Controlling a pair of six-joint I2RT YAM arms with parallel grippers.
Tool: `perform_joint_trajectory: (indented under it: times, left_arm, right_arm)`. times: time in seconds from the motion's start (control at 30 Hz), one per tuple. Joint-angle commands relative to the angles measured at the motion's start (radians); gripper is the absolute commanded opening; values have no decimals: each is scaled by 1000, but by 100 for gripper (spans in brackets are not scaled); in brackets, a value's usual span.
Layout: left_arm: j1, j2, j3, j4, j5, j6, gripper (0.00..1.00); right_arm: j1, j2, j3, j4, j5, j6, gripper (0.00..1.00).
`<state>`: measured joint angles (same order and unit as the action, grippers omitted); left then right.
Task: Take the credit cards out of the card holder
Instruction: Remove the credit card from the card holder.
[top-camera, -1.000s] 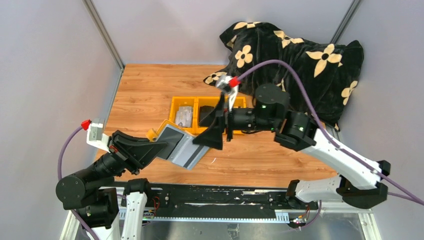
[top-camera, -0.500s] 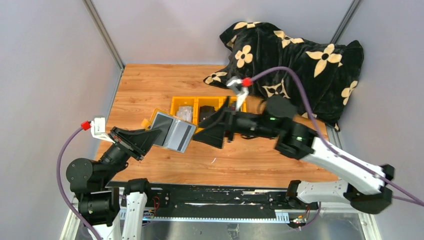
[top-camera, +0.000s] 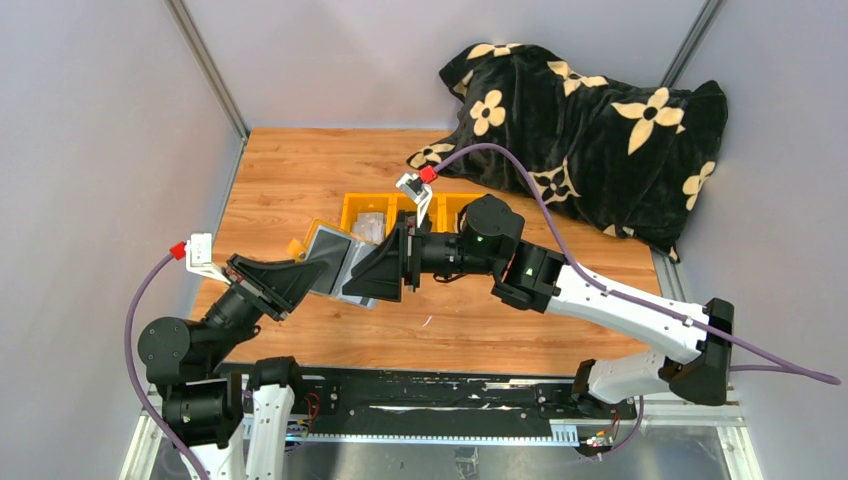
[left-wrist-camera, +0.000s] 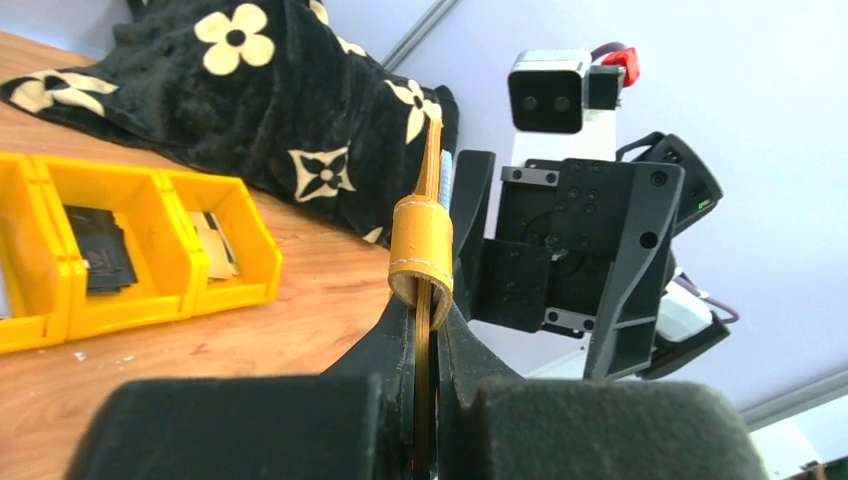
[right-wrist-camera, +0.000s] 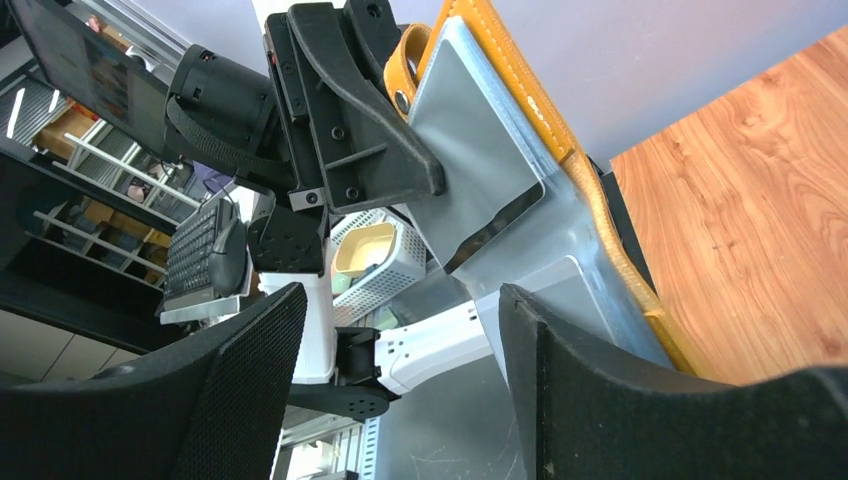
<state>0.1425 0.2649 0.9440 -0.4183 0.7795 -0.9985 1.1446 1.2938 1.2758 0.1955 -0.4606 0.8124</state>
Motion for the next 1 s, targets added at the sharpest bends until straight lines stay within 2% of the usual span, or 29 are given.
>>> perform_joint_trajectory:
  times: [0.0,0.23,0.43,0.67,0.87,0.97]
  left_arm:
    - [3,-9,18,89,59,-114,0]
    - [3,-11,60,86,84,-150,0]
    - [3,-17,47,73,88,-136,0]
    - [2,-19,43,74,89,-126,0]
    - [3,-18,50,80,87,-134,0]
    - [3,-18,57,87,92,-153,7]
  right_arm:
    - [9,32,12,62,-2,15,73]
    - [7,75,10,158,4,70,68]
    - [8,126,12,328,-46,176,51]
    - [7,87,-53,442,-46,226,32]
    - [9,57,-101,519,-28,243,8]
    - [8,56,-112,519,-15,244,1]
